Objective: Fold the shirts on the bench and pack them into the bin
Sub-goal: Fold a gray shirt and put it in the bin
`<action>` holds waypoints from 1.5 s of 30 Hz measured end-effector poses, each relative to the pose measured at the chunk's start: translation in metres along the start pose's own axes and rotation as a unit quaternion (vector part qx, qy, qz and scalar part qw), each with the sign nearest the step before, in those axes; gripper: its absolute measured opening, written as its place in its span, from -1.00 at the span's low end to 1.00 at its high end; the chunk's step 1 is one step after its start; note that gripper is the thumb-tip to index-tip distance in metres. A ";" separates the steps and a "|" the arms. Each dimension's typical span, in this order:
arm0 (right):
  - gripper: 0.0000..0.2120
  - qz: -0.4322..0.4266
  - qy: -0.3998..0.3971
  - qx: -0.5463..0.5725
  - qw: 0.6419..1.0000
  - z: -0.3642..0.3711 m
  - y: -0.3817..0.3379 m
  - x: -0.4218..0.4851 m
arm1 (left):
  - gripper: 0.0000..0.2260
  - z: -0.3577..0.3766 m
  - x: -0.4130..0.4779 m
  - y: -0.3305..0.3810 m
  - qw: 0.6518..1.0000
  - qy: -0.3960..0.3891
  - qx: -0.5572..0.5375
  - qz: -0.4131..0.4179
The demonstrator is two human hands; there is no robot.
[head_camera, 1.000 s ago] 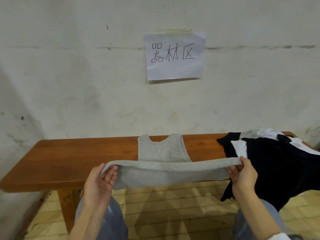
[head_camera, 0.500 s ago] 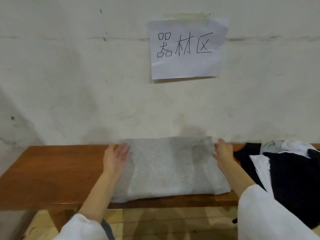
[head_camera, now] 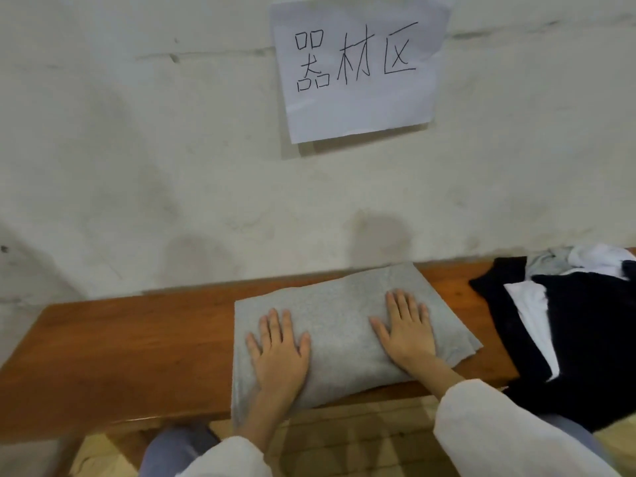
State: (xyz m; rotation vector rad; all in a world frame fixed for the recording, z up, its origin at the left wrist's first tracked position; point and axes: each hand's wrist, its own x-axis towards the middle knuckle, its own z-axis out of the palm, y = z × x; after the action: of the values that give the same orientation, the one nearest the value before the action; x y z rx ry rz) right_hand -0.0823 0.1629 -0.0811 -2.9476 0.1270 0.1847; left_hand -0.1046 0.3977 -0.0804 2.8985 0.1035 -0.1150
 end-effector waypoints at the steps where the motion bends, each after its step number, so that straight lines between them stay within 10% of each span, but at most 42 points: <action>1: 0.12 -0.015 -0.012 -0.008 1.000 -0.004 0.006 0.001 | -0.31 -0.001 -0.012 0.008 1.000 0.004 0.004 -0.011; 6: -0.27 0.041 -0.010 0.014 0.999 -0.026 0.006 -0.012 | -0.41 -0.008 -0.036 0.038 0.999 -0.025 0.001 -0.023; 9: -0.26 0.205 0.037 0.158 0.965 -0.020 -0.034 -0.043 | -0.47 -0.015 0.000 0.041 0.992 0.039 0.024 0.115; 13: -0.20 0.250 0.038 0.178 0.951 0.010 -0.067 -0.066 | -0.27 -0.011 0.025 0.036 0.959 -0.077 0.122 0.242; 22: -0.07 -0.076 -0.023 0.006 0.997 0.005 -0.017 -0.036 | -0.50 0.002 -0.037 0.053 0.998 0.008 0.052 0.042; 26: -0.14 -0.185 -0.034 -0.026 0.982 -0.008 0.003 -0.030 | -0.54 -0.002 -0.012 0.046 0.985 0.053 0.061 0.152; 31: -0.20 -0.121 0.010 0.019 0.992 0.000 0.013 -0.049 | -0.31 0.002 0.029 0.030 0.928 -0.042 0.099 0.356; 45: 0.08 -0.238 -0.092 -0.137 0.957 -0.012 0.034 -0.059 | -0.09 0.010 -0.009 0.001 0.917 -0.102 0.123 0.365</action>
State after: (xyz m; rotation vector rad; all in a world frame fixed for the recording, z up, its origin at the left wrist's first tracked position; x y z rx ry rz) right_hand -0.1428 0.1316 -0.0675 -3.0968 -0.6794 0.4307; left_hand -0.1140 0.3941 -0.0891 2.9201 -1.0850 -0.3079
